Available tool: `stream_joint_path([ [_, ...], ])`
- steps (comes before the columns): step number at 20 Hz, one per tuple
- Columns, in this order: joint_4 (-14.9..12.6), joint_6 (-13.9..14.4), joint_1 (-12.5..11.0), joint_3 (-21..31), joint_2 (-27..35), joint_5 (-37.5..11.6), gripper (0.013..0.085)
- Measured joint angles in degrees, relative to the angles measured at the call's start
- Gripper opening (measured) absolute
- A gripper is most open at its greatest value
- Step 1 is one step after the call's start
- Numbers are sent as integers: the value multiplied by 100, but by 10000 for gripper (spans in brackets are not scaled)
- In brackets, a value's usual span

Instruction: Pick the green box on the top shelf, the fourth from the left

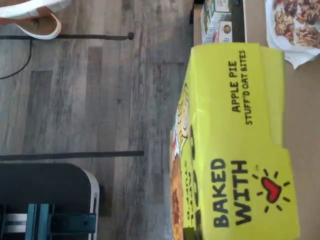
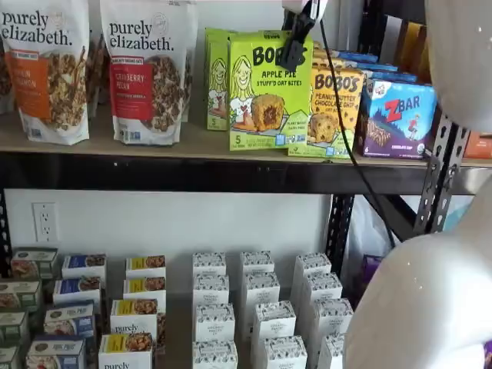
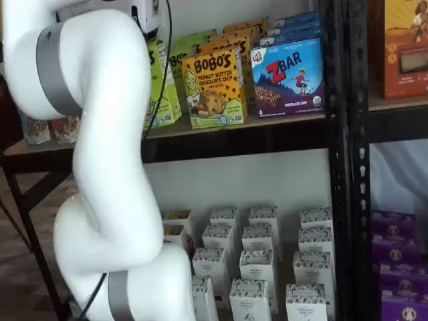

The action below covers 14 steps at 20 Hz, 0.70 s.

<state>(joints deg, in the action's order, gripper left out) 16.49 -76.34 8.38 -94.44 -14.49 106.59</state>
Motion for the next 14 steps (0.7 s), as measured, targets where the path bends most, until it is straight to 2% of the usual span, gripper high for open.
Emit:
stream_joint_path([
  [5, -147, -20, 9, -51, 4, 239, 290],
  [8, -185, -66, -12, 179, -169, 33, 290],
  [14, -64, -159, -153, 208, -222, 284, 290],
])
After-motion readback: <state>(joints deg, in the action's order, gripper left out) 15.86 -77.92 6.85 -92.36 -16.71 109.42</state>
